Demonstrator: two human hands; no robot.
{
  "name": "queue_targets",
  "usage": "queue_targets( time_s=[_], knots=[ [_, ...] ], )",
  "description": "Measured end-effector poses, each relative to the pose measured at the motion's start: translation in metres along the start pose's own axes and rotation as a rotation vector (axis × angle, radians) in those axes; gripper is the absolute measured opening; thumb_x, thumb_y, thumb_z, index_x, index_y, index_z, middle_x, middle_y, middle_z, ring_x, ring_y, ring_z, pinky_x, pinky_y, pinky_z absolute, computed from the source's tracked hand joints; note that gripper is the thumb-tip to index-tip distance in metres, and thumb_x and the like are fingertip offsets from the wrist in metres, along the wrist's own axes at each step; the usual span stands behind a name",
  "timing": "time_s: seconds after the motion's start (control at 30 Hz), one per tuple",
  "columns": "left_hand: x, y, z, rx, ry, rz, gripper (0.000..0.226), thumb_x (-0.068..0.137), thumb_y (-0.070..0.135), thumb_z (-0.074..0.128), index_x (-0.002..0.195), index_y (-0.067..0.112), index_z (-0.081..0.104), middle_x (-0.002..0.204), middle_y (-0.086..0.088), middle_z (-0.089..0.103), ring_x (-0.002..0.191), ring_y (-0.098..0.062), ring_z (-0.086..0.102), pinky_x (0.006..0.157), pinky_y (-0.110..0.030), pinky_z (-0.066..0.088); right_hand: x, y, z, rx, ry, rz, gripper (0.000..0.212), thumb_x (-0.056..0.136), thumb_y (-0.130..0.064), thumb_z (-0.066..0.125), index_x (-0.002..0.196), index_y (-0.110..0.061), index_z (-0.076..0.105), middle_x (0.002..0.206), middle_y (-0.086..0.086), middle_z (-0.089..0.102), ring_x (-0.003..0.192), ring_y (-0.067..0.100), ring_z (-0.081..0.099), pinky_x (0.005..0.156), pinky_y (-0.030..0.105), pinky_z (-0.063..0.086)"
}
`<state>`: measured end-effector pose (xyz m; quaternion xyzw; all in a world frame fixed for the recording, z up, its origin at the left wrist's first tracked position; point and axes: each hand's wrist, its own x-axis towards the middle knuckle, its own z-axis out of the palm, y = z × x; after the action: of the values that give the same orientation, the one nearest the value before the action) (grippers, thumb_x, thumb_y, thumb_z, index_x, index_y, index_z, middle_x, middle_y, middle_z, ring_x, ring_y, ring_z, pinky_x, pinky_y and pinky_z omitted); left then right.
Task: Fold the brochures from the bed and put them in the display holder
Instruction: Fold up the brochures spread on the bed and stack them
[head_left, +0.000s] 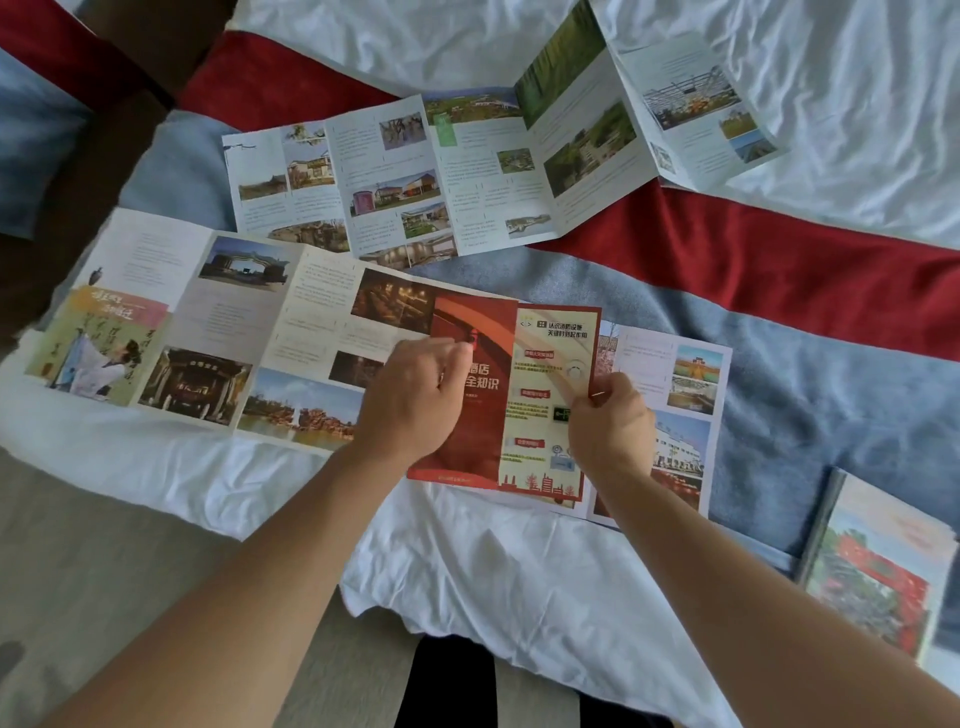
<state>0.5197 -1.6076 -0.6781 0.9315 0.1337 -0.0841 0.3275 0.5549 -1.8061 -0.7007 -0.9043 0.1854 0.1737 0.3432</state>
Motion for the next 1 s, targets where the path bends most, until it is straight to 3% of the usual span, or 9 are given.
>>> queue_targets(
  time_s=[0.07,0.2,0.33,0.43,0.57,0.73,0.8,0.93,1.0],
  knots=[
    [0.001,-0.004,0.010,0.075,-0.019,-0.096,0.047,0.101,0.040,0.040,0.135,0.013,0.057,0.143,-0.005,0.052,0.135,-0.022,0.041,0.112,-0.042,0.037,0.001,-0.001,0.001,0.059,-0.025,0.021,0.008,0.094,-0.018,0.057,0.093,-0.026,0.054,0.081,-0.006,0.066,0.066,0.012,0.065,0.056,0.038,0.061],
    [-0.003,0.000,0.019,0.043,0.012,-0.170,0.055,0.098,0.036,0.052,0.146,0.011,0.040,0.152,-0.009,0.040,0.142,-0.027,0.032,0.114,-0.042,0.030,-0.001,-0.002,0.000,0.276,-0.118,0.175,0.016,0.094,-0.013,0.053,0.092,-0.029,0.057,0.086,-0.002,0.071,0.068,0.018,0.072,0.050,0.040,0.061],
    [0.005,0.005,0.020,-0.217,0.104,-0.336,0.046,0.101,0.030,0.046,0.144,0.015,0.042,0.143,-0.005,0.048,0.130,-0.021,0.045,0.102,-0.035,0.043,-0.002,-0.006,-0.005,0.524,-0.156,0.345,0.031,0.089,-0.005,0.040,0.094,-0.026,0.063,0.080,0.002,0.075,0.063,0.022,0.074,0.051,0.046,0.061],
    [0.012,0.005,0.017,-0.421,0.138,-0.493,0.034,0.100,0.019,0.047,0.134,0.021,0.049,0.129,0.002,0.057,0.111,-0.012,0.053,0.084,-0.023,0.041,0.000,-0.009,-0.010,0.610,-0.176,0.353,0.033,0.089,-0.002,0.042,0.094,-0.026,0.064,0.078,0.001,0.075,0.058,0.017,0.072,0.045,0.033,0.057],
    [0.013,0.012,0.019,-0.490,0.092,-0.471,0.028,0.094,0.020,0.059,0.120,0.029,0.055,0.100,0.019,0.061,0.088,0.001,0.058,0.077,-0.022,0.045,-0.002,-0.012,-0.010,0.562,-0.213,0.243,0.019,0.090,-0.019,0.066,0.105,-0.031,0.063,0.088,-0.006,0.075,0.067,0.013,0.074,0.051,0.031,0.058],
    [0.014,0.027,0.025,-0.535,0.103,-0.420,0.033,0.087,0.024,0.067,0.117,0.032,0.056,0.092,0.017,0.063,0.074,0.014,0.059,0.053,-0.004,0.041,-0.008,-0.021,-0.006,0.492,-0.161,0.072,0.011,0.083,-0.035,0.068,0.092,-0.032,0.073,0.095,-0.009,0.073,0.081,0.005,0.070,0.066,0.025,0.054],
    [0.015,0.034,0.027,-0.546,0.111,-0.413,0.034,0.086,0.028,0.070,0.115,0.033,0.056,0.091,0.016,0.063,0.073,0.018,0.057,0.051,-0.003,0.039,-0.010,-0.027,-0.009,0.572,-0.190,0.094,0.034,0.081,-0.046,0.059,0.089,-0.019,0.077,0.089,0.003,0.075,0.091,0.024,0.071,0.078,0.035,0.053],
    [0.017,0.047,0.031,-0.538,0.115,-0.375,0.034,0.085,0.029,0.072,0.115,0.029,0.056,0.086,0.014,0.062,0.074,0.013,0.058,0.052,-0.004,0.040,-0.011,-0.028,-0.016,0.681,-0.316,0.096,0.060,0.085,-0.063,0.047,0.093,-0.012,0.078,0.090,0.005,0.077,0.088,0.018,0.074,0.075,0.038,0.059],
    [0.017,0.052,0.036,-0.503,0.095,-0.362,0.035,0.085,0.030,0.071,0.116,0.028,0.055,0.086,0.013,0.062,0.073,0.001,0.062,0.052,-0.009,0.040,-0.010,-0.025,-0.019,0.720,-0.337,0.124,0.065,0.082,-0.068,0.050,0.097,-0.010,0.076,0.090,0.014,0.075,0.090,0.028,0.073,0.076,0.044,0.061]
  ],
)
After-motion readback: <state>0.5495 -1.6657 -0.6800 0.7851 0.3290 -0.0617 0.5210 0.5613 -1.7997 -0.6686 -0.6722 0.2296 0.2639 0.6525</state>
